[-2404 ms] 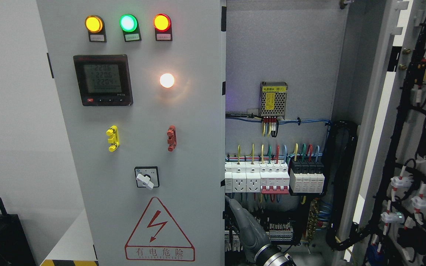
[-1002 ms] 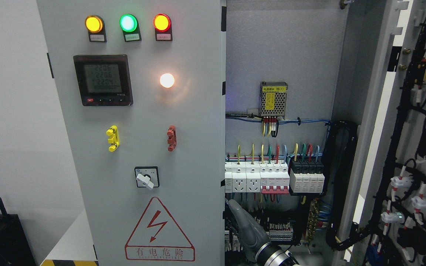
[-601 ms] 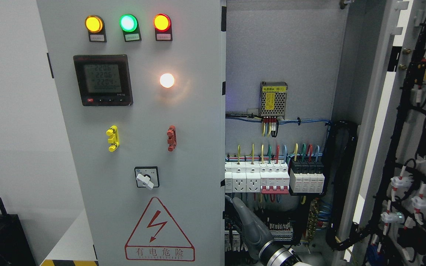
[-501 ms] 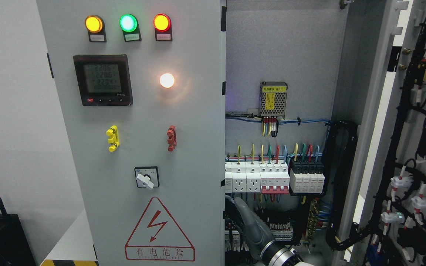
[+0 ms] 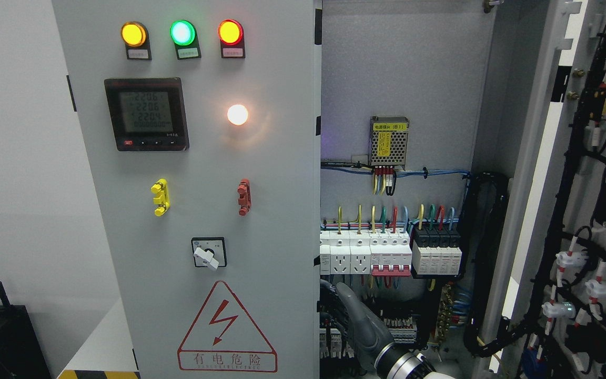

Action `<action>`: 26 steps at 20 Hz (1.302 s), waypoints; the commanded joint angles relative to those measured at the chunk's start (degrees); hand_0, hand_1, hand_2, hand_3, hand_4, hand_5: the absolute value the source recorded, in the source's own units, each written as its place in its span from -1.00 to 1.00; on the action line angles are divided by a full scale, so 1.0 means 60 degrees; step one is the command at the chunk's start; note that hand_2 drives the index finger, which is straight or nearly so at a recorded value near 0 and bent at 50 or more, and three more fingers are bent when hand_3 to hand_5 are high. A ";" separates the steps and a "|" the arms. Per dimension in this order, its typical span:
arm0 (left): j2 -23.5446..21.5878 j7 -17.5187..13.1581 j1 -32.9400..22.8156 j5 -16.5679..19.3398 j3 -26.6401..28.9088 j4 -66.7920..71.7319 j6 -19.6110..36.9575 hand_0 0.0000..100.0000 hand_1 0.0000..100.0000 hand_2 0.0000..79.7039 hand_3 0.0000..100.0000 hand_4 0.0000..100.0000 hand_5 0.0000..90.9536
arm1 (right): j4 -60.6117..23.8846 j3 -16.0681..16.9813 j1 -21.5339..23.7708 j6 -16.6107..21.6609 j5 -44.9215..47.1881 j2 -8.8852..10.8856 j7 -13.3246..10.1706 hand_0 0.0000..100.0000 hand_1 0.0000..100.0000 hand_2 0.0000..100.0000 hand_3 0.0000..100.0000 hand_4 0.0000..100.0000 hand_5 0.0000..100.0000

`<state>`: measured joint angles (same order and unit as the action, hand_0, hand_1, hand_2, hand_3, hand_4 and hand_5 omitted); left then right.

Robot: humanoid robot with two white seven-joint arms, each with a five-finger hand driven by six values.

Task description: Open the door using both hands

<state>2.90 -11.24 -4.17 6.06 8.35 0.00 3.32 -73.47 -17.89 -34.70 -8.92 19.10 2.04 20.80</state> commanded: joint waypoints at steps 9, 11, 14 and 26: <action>0.0000 -0.0002 0.0007 0.0000 0.0000 -0.0278 -0.0026 -1.00 -1.00 -1.00 -1.00 -0.94 -1.00 | 0.0042 0.0023 -0.0090 -0.0066 0.0257 0.0070 0.0474 -0.79 -1.00 -1.00 -1.00 -1.00 -1.00; 0.0000 -0.0002 0.0007 0.0000 0.0000 -0.0278 -0.0011 -1.00 -1.00 -1.00 -1.00 -0.94 -1.00 | 0.0042 0.0008 -0.0105 -0.0197 0.0375 0.0070 0.0475 -0.79 -1.00 -1.00 -1.00 -1.00 -1.00; 0.0000 -0.0002 0.0007 0.0000 0.0000 -0.0278 -0.0026 -1.00 -1.00 -1.00 -1.00 -0.94 -1.00 | 0.0042 0.0008 -0.0105 -0.0286 0.0390 0.0070 0.0475 -0.79 -1.00 -1.00 -1.00 -1.00 -1.00; 0.0000 -0.0002 -0.0007 0.0000 0.0000 -0.0278 -0.0026 -1.00 -1.00 -1.00 -1.00 -0.94 -1.00 | 0.0057 -0.0006 -0.0207 -0.0301 0.0698 0.0070 0.0489 -0.79 -1.00 -1.00 -1.00 -1.00 -1.00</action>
<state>2.90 -11.24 -4.16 6.06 8.35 0.00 3.20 -73.22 -17.85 -35.60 -10.69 22.52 2.43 23.69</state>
